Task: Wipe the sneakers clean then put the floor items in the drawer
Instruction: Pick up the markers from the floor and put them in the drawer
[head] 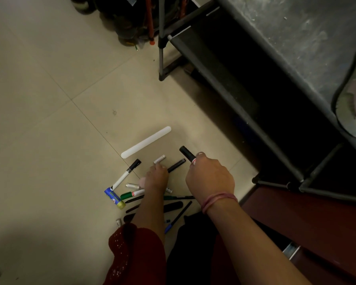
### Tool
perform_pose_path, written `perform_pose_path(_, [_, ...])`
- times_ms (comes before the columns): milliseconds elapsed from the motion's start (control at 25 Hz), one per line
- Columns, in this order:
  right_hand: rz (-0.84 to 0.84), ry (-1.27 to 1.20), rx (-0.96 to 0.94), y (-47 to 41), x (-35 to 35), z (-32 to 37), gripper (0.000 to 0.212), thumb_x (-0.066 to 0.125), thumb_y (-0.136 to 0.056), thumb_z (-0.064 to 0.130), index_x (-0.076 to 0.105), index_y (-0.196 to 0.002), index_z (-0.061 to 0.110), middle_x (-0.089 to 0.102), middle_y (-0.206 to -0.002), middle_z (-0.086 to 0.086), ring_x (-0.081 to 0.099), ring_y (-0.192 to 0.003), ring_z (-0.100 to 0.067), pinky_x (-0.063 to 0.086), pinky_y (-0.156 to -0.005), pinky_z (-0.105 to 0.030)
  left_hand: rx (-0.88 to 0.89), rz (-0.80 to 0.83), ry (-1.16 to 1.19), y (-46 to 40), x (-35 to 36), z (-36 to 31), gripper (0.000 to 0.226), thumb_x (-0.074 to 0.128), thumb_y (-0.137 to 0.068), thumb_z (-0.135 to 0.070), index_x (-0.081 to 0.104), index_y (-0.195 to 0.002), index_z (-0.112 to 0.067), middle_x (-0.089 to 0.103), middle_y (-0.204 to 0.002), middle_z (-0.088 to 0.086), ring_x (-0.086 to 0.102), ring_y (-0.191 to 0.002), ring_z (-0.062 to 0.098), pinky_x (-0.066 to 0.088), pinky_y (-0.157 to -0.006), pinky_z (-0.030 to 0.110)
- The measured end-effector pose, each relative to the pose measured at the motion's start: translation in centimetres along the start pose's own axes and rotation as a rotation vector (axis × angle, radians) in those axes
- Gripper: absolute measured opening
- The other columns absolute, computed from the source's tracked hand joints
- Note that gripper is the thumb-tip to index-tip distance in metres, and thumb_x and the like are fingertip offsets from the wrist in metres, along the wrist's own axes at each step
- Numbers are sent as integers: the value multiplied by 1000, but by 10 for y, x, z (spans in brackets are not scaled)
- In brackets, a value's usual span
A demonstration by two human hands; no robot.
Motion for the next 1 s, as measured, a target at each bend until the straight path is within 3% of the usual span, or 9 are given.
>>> perform_pose_path(120, [9, 22, -4, 2, 1, 0, 26, 37, -96, 17, 50, -118, 13, 62, -104, -7, 50, -77, -24, 36, -65, -28, -60, -96, 340, 4, -13, 0, 25, 38, -97, -7, 50, -118, 1, 52, -115, 17, 53, -99, 27, 49, -83, 31])
perform_pose_path(240, [6, 20, -16, 4, 2, 1, 25, 37, -97, 17, 51, -117, 14, 60, -95, -6, 46, -72, -23, 36, -64, -28, -189, -208, 444, 10, -32, 34, 23, 43, -96, -13, 45, -114, 0, 54, -107, 16, 56, -97, 33, 50, -74, 33])
perform_pose_path(360, [-6, 16, -14, 3, 3, 0, 25, 37, -96, 17, 51, -117, 14, 54, -87, -4, 46, -71, -23, 37, -64, -28, -380, -196, 327, 14, -35, 93, 22, 43, -94, -10, 45, -113, 0, 57, -112, 25, 55, -106, 42, 44, -84, 41])
perform_pose_path(520, [5, 38, -11, 3, 3, 1, 26, 37, -95, 15, 51, -117, 14, 49, -83, -2, 45, -70, -23, 37, -64, -28, -425, -1, 37, 19, -21, 129, 31, 37, -98, -15, 47, -127, -20, 61, -116, 12, 59, -107, 30, 41, -80, 32])
perform_pose_path(680, [-16, 46, 3, -1, 3, 0, 26, 37, -96, 15, 50, -118, 14, 49, -83, -2, 45, -70, -23, 37, -63, -28, -436, -51, -49, 20, -12, 126, 27, 40, -99, -17, 53, -122, -22, 64, -112, 6, 61, -103, 26, 35, -76, 28])
perform_pose_path(880, [-67, 9, -38, -1, 9, 2, 26, 37, -97, 16, 46, -120, 13, 47, -82, -2, 43, -66, -20, 30, -51, -26, -384, -150, 1, 19, -26, 111, 24, 52, -93, -23, 59, -113, -10, 64, -108, 11, 60, -103, 31, 41, -82, 33])
perform_pose_path(1000, [-91, -149, -52, -3, 7, 2, 23, 38, -99, 19, 46, -118, 12, 47, -81, -1, 44, -65, -18, 28, -48, -25, -307, -248, 252, 32, -56, 92, 32, 58, -91, -23, 56, -108, 3, 53, -109, 21, 51, -104, 37, 41, -81, 39])
Point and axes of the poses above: each hand's wrist, its own y-axis away from the middle knuckle, its own x-axis out of the palm, z = x × y, the point moved 4 cm from there along -y, towards the middle knuckle
